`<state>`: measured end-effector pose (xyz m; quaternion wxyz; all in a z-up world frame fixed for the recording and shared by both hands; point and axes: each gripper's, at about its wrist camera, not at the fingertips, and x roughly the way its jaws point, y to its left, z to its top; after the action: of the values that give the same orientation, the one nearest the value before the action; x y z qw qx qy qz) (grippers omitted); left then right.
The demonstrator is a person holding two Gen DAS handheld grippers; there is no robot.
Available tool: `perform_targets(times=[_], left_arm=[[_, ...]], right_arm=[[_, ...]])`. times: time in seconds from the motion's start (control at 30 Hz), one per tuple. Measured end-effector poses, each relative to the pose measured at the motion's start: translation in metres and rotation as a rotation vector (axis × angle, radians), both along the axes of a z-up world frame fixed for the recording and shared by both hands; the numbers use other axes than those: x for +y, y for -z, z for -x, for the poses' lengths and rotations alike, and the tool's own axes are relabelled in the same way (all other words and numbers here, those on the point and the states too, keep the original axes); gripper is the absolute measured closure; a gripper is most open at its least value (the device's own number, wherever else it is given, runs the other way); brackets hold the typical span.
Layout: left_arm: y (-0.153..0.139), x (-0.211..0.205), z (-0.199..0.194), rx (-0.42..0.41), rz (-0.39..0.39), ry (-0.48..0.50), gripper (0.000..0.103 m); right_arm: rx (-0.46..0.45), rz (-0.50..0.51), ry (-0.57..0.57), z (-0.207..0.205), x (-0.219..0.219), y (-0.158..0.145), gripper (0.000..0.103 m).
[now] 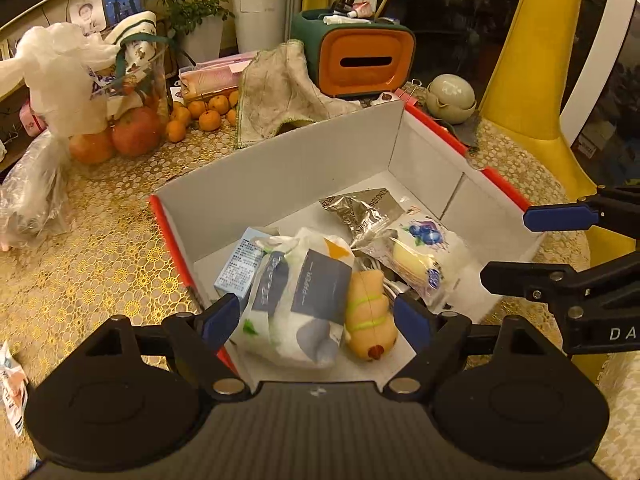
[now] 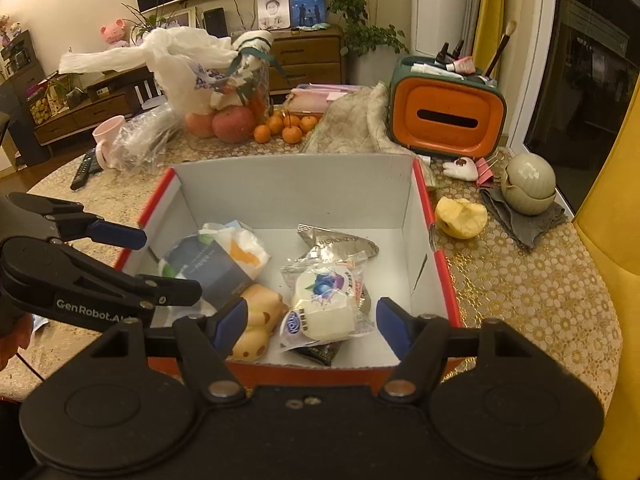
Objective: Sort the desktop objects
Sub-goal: 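Open both tools to drop the Health bag and berry-print bag into the shoebox, then withdraw both tools from the shoebox toward the blue bar and white pouch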
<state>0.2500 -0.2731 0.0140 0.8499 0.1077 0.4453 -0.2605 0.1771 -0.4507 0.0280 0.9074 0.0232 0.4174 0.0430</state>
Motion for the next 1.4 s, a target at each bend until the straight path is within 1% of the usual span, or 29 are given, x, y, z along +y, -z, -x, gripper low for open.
perform_targets(times=[0.43, 0.57, 0.67, 0.7, 0.73, 0.87, 0.9, 1.13, 1.4], left_arm=[[-0.029, 0.029, 0.045, -0.065, 0.035, -0.03, 0.019], [-0.034, 0.045, 0.062, -0.095, 0.054, -0.06, 0.019], [-0.036, 0.06, 0.072, -0.103, 0.07, -0.083, 0.019], [-0.036, 0.065, 0.075, -0.104, 0.074, -0.093, 0.019], [-0.037, 0.071, 0.078, -0.106, 0.08, -0.101, 0.017], [-0.037, 0.092, 0.087, -0.125, 0.093, -0.138, 0.004], [-0.037, 0.097, 0.088, -0.129, 0.098, -0.148, 0.003], [-0.03, 0.14, 0.099, -0.15, 0.104, -0.204, 0.002], [-0.015, 0.199, 0.103, -0.121, 0.106, -0.275, 0.002]], right_arm=[[-0.032, -0.005, -0.017, 0.033, 0.019, -0.02, 0.031], [-0.041, -0.009, -0.024, 0.043, 0.028, -0.028, 0.026], [-0.051, -0.006, -0.037, 0.049, 0.037, -0.033, 0.025], [-0.053, -0.006, -0.041, 0.05, 0.041, -0.034, 0.024], [-0.054, -0.006, -0.046, 0.051, 0.044, -0.035, 0.024], [-0.059, -0.01, -0.066, 0.053, 0.062, -0.038, 0.023], [-0.061, -0.012, -0.071, 0.053, 0.066, -0.039, 0.023], [-0.075, -0.03, -0.107, 0.048, 0.106, -0.041, 0.022], [-0.064, -0.032, -0.172, 0.031, 0.163, -0.036, 0.022]])
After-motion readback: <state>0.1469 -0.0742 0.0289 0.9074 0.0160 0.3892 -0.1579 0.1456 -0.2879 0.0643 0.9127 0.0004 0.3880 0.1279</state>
